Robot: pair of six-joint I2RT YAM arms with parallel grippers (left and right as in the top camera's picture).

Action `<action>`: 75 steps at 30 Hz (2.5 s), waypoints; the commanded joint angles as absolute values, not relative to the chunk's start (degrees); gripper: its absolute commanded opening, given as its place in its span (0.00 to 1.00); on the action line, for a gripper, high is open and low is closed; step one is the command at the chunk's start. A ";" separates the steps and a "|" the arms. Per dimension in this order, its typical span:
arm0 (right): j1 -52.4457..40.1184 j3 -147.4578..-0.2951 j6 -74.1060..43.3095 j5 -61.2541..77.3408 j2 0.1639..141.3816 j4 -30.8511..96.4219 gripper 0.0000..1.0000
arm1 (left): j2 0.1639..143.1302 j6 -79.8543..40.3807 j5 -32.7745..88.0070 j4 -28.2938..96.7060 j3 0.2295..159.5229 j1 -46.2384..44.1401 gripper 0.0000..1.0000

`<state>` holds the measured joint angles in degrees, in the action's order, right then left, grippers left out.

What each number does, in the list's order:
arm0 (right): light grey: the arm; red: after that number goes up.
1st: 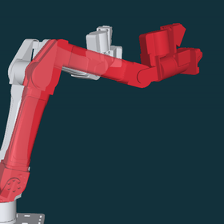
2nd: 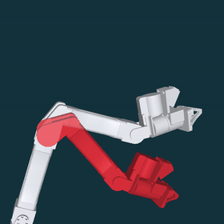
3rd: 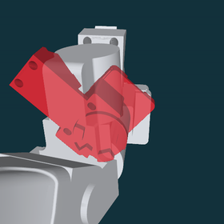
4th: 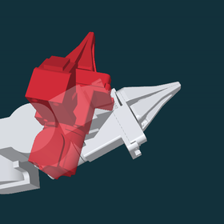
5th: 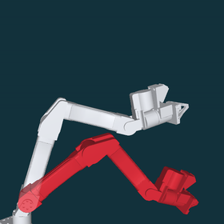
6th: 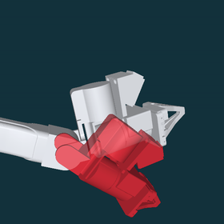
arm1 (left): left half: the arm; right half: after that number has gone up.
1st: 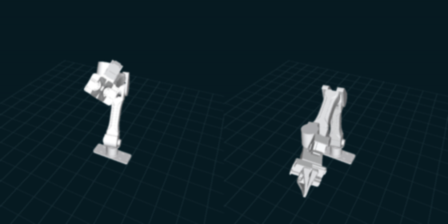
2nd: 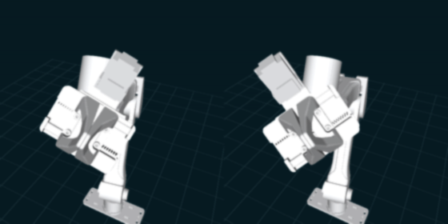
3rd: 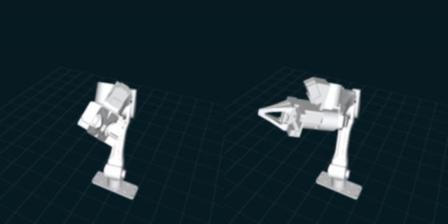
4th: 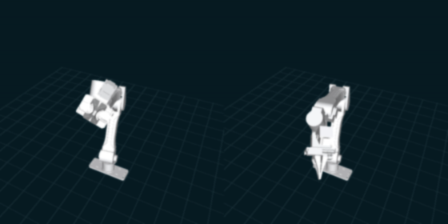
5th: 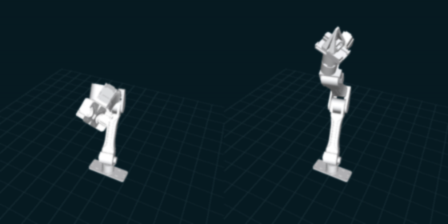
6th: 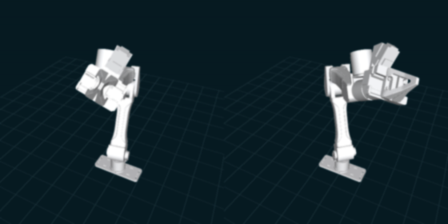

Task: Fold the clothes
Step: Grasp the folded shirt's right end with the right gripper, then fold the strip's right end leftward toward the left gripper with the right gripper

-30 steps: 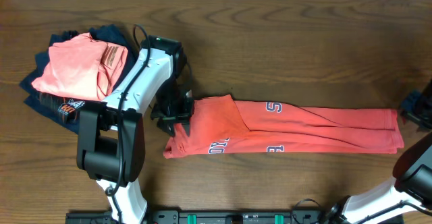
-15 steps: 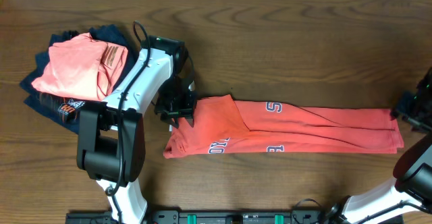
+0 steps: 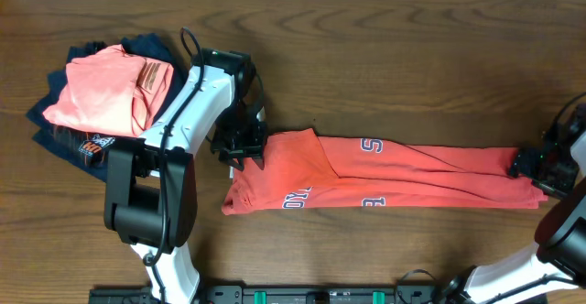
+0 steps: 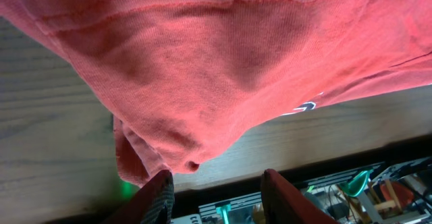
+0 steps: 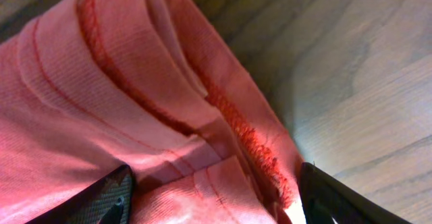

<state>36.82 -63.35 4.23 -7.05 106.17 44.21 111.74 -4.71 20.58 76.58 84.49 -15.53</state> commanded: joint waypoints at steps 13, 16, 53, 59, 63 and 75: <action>39.75 -57.10 5.87 -9.04 107.04 38.50 0.74 | 110.65 -4.84 19.92 76.79 84.29 -15.46 0.44; 39.75 -56.18 6.31 -8.73 107.04 37.89 0.56 | 110.65 -4.86 19.94 76.79 84.29 -15.46 0.44; 3.49 -78.72 -14.96 3.70 105.25 72.77 0.01 | 108.64 -6.76 21.45 71.46 84.40 -10.31 0.43; -7.01 -78.63 -19.07 3.73 105.25 71.31 0.04 | 108.64 -6.76 21.45 71.46 84.38 -10.31 0.43; -11.57 -78.63 -19.70 3.70 105.25 71.37 0.10 | 108.64 -6.74 21.43 71.48 84.38 -10.31 0.43; -15.64 -78.63 -18.41 0.08 105.25 72.60 0.42 | 108.64 -6.74 21.43 71.48 84.38 -10.31 0.43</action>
